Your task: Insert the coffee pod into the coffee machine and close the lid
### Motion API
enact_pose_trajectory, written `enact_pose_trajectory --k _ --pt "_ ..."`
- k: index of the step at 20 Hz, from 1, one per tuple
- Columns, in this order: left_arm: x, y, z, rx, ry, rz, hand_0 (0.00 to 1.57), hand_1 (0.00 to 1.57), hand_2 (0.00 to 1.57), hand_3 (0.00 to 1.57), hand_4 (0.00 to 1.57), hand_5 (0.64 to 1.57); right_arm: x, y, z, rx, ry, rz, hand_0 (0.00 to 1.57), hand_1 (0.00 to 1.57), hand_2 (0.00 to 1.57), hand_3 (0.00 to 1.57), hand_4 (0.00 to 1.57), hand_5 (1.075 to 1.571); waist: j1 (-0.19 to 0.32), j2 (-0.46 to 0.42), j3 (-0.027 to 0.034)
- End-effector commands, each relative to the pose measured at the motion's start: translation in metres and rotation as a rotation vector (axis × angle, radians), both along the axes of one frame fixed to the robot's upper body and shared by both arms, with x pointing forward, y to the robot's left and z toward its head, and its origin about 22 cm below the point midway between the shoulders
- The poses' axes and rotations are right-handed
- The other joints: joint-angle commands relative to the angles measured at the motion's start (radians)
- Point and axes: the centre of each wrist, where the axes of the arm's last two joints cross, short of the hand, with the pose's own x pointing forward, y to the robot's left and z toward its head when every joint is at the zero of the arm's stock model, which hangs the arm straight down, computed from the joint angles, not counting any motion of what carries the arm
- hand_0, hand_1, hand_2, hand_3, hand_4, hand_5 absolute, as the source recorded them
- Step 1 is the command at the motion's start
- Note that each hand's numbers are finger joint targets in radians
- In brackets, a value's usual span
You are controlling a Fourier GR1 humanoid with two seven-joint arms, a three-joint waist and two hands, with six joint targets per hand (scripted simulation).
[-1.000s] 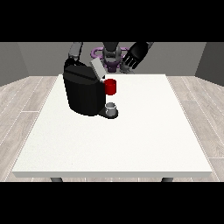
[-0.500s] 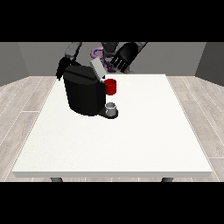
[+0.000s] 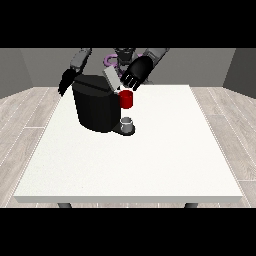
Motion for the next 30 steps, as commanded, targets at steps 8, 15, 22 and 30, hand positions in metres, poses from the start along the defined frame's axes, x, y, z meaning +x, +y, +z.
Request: enact_pose_trajectory --k 8,15,22,30 --pt "0.005 -0.043 -0.007 0.019 0.034 -0.053 1.25 1.25 1.29 1.22 0.43 1.571 0.004 -0.004 -0.011 0.016 0.003 -0.053 0.0 0.0 0.0 0.0 0.15 1.571 0.029 0.012 0.0004" --pt "0.005 -0.013 -0.001 0.02 0.017 -0.047 1.2 1.2 1.25 1.2 0.42 1.571 0.004 -0.008 -0.001 0.004 0.001 -0.05 0.0 0.0 0.0 0.0 0.1 1.571 0.019 0.009 0.0" --pt "0.005 -0.018 0.006 0.025 -0.015 -0.065 1.23 1.23 1.27 1.21 0.39 1.571 0.007 0.004 0.001 0.018 -0.003 -0.061 0.0 0.0 0.0 0.0 0.0 1.571 0.031 0.03 0.0" --pt "0.005 -0.017 0.025 -0.003 -0.087 -0.023 1.19 1.19 1.21 1.17 0.36 1.571 0.017 -0.002 0.023 -0.002 -0.05 -0.034 0.0 0.0 0.0 0.0 0.0 1.571 -0.002 0.061 0.0"
